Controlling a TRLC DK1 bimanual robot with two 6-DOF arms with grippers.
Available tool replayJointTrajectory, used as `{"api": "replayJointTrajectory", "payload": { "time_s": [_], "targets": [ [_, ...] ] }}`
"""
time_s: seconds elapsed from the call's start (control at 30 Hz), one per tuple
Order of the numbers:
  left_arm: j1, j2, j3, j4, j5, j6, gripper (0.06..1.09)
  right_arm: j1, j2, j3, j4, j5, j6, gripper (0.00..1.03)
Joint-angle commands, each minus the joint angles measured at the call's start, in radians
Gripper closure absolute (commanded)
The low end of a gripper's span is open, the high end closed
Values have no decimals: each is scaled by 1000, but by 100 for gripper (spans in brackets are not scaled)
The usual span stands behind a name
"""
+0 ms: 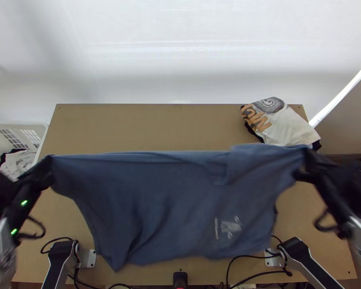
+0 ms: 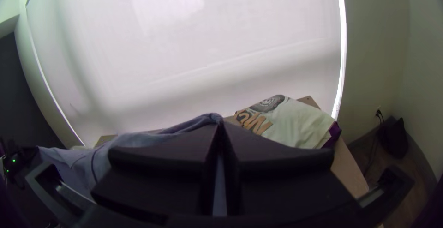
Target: Fold the t-shirt
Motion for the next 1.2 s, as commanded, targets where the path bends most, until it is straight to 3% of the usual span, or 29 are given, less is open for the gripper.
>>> {"api": "replayJointTrajectory", "payload": {
  "time_s": [0.0, 0.2, 0.43, 0.77, 1.07, 1.1, 1.13, 1.17],
  "targets": [
    [1, 70, -108, 124, -23, 5, 105, 2, 56, -72, 117, -2, 30, 100],
    [-11, 279, -192, 365, -31, 8, 105, -5, 198, -160, 301, -8, 39, 100],
    [-5, 643, -72, 520, -42, 26, 105, -103, 487, -128, 485, -37, 48, 100],
    [-3, 1097, 224, 577, -52, 43, 105, -155, 850, 73, 604, -42, 53, 100],
    [-23, 1376, 457, 580, -141, 66, 105, -170, 1085, 266, 620, -42, 59, 100],
    [-23, 1394, 471, 580, -143, 65, 102, -170, 1099, 280, 620, -42, 61, 100],
    [-23, 1416, 487, 577, -143, 66, 89, -172, 1108, 292, 620, -42, 65, 98],
    [-26, 1430, 506, 557, -141, 74, 69, -172, 1116, 304, 620, -42, 70, 82]
  ]
}}
